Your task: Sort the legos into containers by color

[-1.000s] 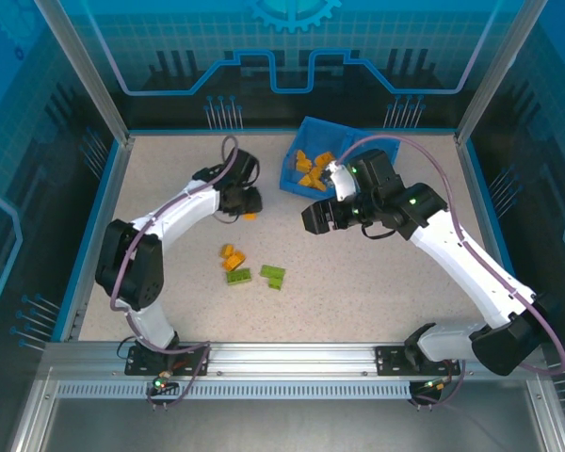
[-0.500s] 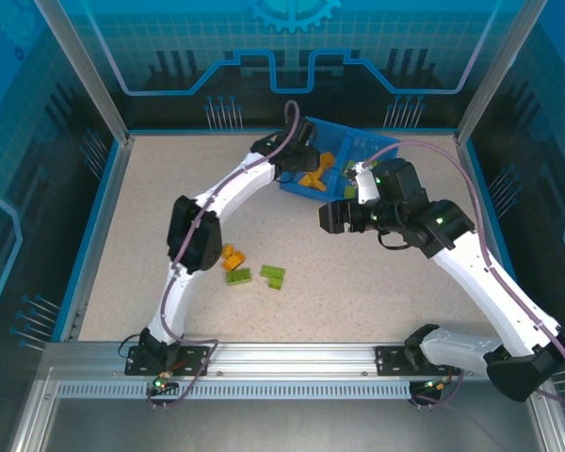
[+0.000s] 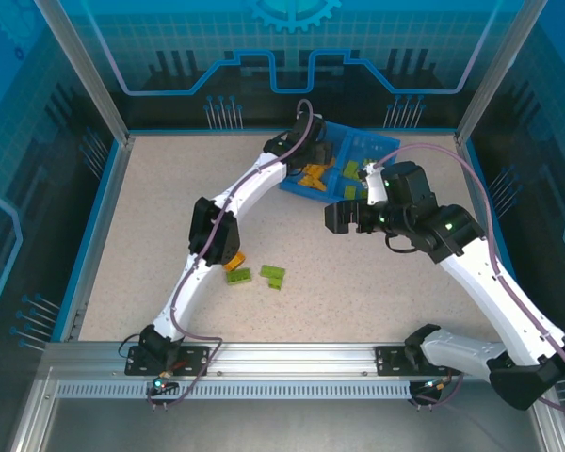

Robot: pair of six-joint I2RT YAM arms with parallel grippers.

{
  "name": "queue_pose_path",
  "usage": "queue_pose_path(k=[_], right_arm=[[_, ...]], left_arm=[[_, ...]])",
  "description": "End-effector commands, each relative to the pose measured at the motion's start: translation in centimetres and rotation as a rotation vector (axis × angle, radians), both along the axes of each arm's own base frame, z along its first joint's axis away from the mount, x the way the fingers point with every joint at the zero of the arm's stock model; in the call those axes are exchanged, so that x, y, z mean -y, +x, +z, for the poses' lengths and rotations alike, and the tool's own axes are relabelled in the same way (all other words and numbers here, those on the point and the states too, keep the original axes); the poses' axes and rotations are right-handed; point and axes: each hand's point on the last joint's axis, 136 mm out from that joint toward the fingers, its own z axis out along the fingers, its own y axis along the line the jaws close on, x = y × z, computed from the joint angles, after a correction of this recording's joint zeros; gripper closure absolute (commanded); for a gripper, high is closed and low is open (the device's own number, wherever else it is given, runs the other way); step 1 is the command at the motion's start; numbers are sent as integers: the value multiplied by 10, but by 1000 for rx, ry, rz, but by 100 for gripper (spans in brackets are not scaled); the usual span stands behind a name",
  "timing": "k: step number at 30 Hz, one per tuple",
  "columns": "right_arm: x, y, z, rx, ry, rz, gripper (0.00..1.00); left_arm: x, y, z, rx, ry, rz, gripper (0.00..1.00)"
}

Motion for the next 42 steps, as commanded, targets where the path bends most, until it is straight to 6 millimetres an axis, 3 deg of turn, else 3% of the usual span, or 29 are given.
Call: queue_pose_path(k=[1,4,7,12,16,18,21,24,28,32,37,42], right_arm=[[5,2,8,13,7,-21,0],[1,4,7,11,11,-2,0],[-4,7,1,-1,12,12,0],[-17,13,-5,-17,23,59,0],[-28,17,-11,-26,23,104,0],[-31,20,-16,-39,19,116,0],[-36,24,-27,-72,12,125,0],[-41,27,-35,-105,14,128,0],[-46,29,-42,-129,18,137,0],[-47,28,-45,-140,9,143,0],[-43,26,-49,-149,-9,136,0],[-39,24,-47,-142,-15,124,0]], left_arm=[[1,-19,81,95,-42,-30,30],[-6,-51,110,73,-74,-48,31],[-25,-93,128,60,-102,-37,31],[-88,-175,128,20,-61,30,31],[-141,-240,103,-67,-16,106,31],[-164,-275,78,-153,-3,150,31],[-187,-321,45,-304,-43,259,30],[-195,-352,19,-398,-110,362,26],[-196,-373,-25,-504,-153,481,15],[-191,-382,-64,-573,-57,493,6],[-174,-368,-97,-608,-24,479,1],[-179,-354,-118,-584,62,522,1]])
